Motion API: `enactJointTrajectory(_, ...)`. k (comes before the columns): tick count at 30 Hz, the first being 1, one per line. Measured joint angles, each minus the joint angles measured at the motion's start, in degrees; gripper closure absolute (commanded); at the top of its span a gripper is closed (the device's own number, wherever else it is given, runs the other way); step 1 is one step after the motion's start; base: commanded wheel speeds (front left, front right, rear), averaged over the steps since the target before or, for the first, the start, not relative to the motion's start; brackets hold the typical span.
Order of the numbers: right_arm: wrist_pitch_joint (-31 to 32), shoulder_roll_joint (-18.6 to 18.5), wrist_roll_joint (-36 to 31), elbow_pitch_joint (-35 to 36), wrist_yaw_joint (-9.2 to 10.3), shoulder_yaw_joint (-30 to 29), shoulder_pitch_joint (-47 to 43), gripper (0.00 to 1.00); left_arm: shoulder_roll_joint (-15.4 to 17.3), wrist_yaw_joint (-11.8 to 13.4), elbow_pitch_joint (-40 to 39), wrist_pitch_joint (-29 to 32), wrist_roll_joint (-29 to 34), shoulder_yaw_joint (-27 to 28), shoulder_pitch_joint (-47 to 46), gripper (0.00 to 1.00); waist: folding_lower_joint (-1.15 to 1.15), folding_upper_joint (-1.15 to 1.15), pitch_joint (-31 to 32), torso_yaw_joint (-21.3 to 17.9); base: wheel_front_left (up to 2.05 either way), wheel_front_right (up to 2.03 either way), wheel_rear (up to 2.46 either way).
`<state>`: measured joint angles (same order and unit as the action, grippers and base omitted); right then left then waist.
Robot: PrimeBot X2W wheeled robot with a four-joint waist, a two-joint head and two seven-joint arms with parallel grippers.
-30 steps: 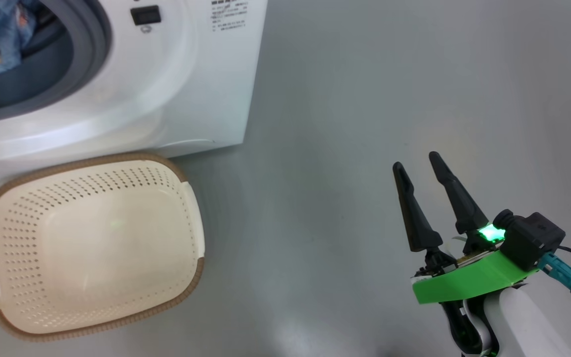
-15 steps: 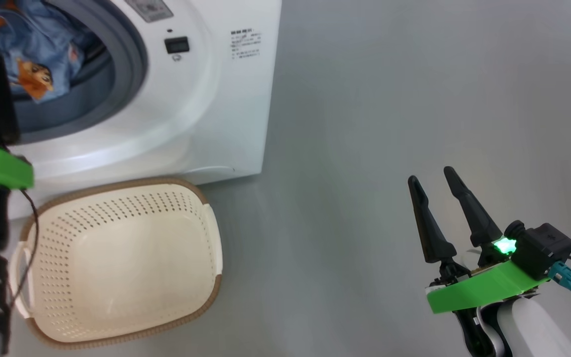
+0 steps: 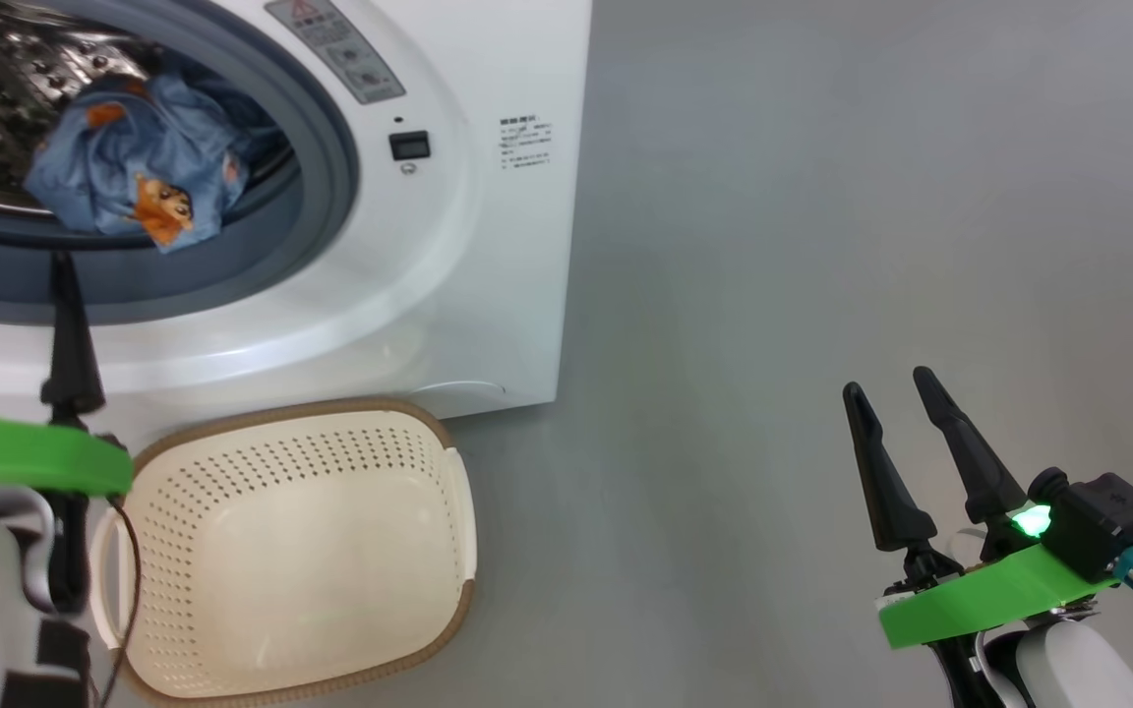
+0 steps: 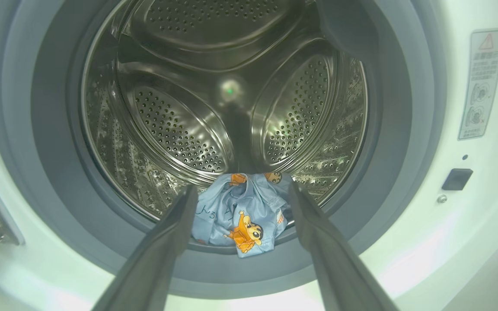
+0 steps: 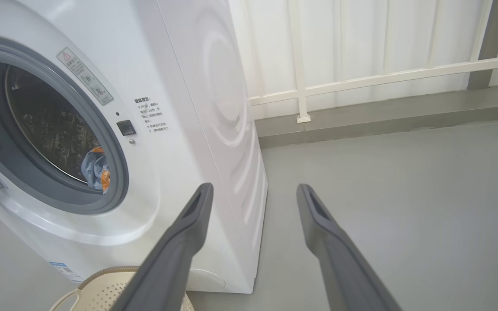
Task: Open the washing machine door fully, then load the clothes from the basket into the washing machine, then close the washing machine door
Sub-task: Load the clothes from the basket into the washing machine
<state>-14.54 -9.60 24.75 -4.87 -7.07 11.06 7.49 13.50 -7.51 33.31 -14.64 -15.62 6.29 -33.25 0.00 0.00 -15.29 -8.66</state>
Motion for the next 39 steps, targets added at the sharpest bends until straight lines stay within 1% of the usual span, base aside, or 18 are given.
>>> enactJointTrajectory(4,0.0,-0.08,0.01,-0.03,0.0,-0.15,-1.27,0.0,-0.76,-0.01,-2.27,0.0,1.14,-0.01,3.48,0.0,0.0,0.0,1.07,0.67,0.0,0.0,0.0)
enactJointTrajectory(14,0.0,-1.05,0.42,-0.31,0.0,-0.16,-2.61,0.0,-1.34,-0.01,-6.05,0.0,1.19,-1.4,10.79,0.0,0.0,0.0,3.71,1.68,0.0,0.0,0.0)
enactJointTrajectory(18,0.0,-1.11,0.42,-0.37,0.0,-0.26,-4.41,0.0,-1.8,-0.01,-7.54,0.0,1.21,-1.54,13.52,0.0,0.0,0.0,4.71,2.0,0.0,0.0,0.0)
enactJointTrajectory(26,0.0,-1.67,0.51,-0.46,0.0,-0.58,-5.03,0.0,-2.29,-0.01,-9.34,0.01,1.68,-0.8,18.19,0.0,0.0,0.0,6.66,2.42,0.0,0.0,0.0)
enactJointTrajectory(31,0.0,-2.11,0.6,-0.76,0.0,-0.71,-7.17,0.0,-2.53,-0.01,-10.98,0.01,1.67,-0.29,21.23,0.0,0.0,0.0,8.34,2.59,0.0,0.0,0.0)
enactJointTrajectory(39,0.0,-2.83,0.8,-0.65,0.0,-2.01,-9.39,0.0,-4.07,-0.01,-14.49,0.01,2.16,0.05,27.46,0.0,0.0,0.0,10.74,3.02,0.0,0.0,0.0)
